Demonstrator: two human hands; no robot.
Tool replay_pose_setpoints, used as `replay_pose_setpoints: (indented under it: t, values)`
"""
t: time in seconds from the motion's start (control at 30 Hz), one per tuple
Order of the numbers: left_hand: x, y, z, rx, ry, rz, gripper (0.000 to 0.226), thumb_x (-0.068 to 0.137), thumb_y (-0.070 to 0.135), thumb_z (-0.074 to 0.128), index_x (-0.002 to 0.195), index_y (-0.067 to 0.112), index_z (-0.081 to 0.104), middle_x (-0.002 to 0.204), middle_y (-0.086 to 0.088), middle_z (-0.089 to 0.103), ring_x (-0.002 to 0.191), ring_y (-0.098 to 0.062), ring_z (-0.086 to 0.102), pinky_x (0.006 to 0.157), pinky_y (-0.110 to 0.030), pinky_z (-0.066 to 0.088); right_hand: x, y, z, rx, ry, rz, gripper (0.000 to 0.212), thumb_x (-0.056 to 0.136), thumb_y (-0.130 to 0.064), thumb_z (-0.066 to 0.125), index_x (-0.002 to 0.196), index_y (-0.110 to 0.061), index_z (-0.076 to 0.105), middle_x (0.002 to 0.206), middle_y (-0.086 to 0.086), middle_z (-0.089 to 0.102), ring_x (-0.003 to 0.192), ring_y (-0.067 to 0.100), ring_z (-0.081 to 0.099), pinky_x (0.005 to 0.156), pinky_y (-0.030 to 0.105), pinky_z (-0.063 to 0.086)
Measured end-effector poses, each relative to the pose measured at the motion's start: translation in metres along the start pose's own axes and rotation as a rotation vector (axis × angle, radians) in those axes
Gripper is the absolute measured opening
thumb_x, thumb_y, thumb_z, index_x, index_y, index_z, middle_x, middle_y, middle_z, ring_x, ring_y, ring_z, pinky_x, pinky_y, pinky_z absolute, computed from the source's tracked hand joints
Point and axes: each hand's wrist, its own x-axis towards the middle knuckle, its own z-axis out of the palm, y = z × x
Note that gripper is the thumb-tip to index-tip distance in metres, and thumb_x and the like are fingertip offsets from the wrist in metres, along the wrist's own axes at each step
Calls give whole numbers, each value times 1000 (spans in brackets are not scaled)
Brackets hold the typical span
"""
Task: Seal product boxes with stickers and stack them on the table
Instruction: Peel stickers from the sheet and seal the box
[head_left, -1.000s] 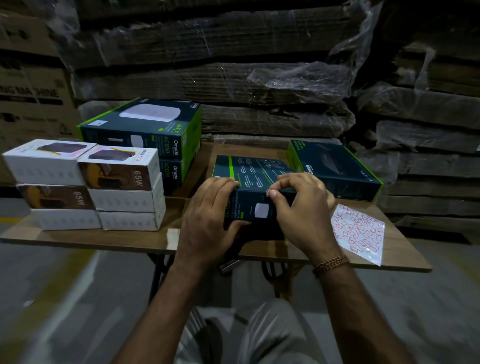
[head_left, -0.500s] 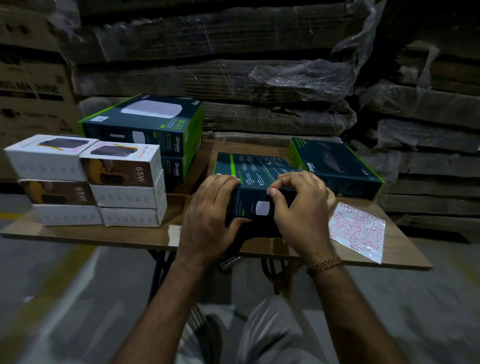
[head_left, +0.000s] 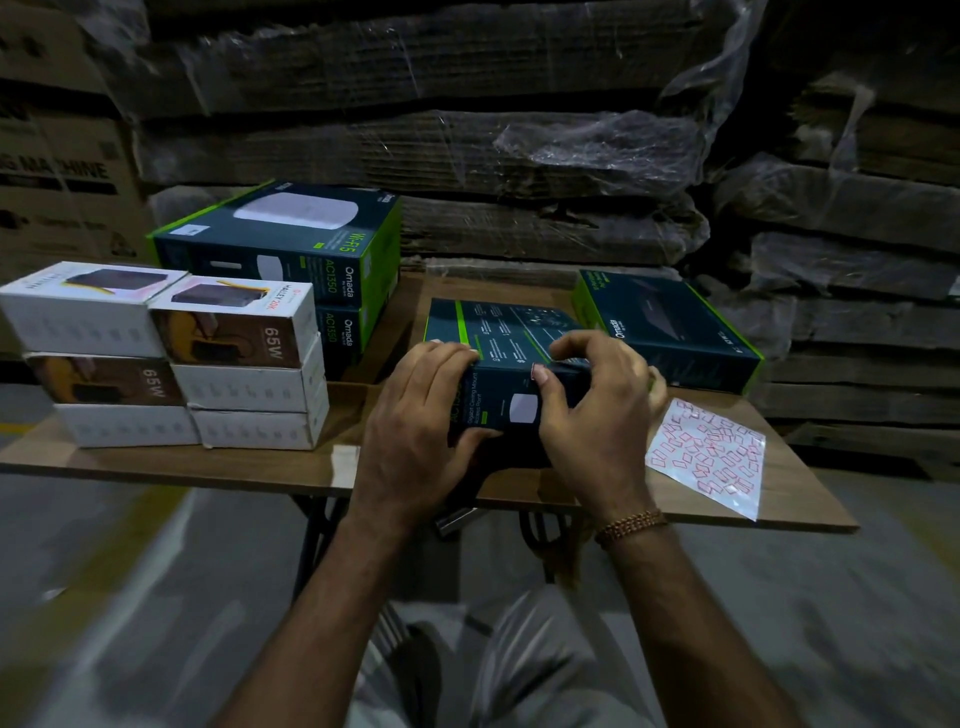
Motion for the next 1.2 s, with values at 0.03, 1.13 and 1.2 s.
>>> replay_pose_setpoints:
  t: [0.03,1.13,1.2]
  values:
    - [0,-1,0,4,-1,3,82,79,28,91,148,6,54,151,-11,55,147,-31,46,123,-45,40,0,0,0,13,6,1,30,90,-34,78,112,-37,58,113,-20,63,124,13,53,118,58,26]
    - [-20,-33,28,19,26,29,78,82,26,91,147,0,56,149,-15,57,146,-34,47,123,-50,40,-15,27,33,-60,-24,-92,9,90,-32,79,97,-37,78,104,-14,61,113,19,54,108,62,37]
    - [-22,-35,29,19,26,29,78,82,26,92,146,0,57,149,-15,57,146,-35,48,124,-49,39,-18,29,36,-77,-43,-74,8,91,-35,78,99,-38,78,104,-14,60,113,18,53,108,62,37]
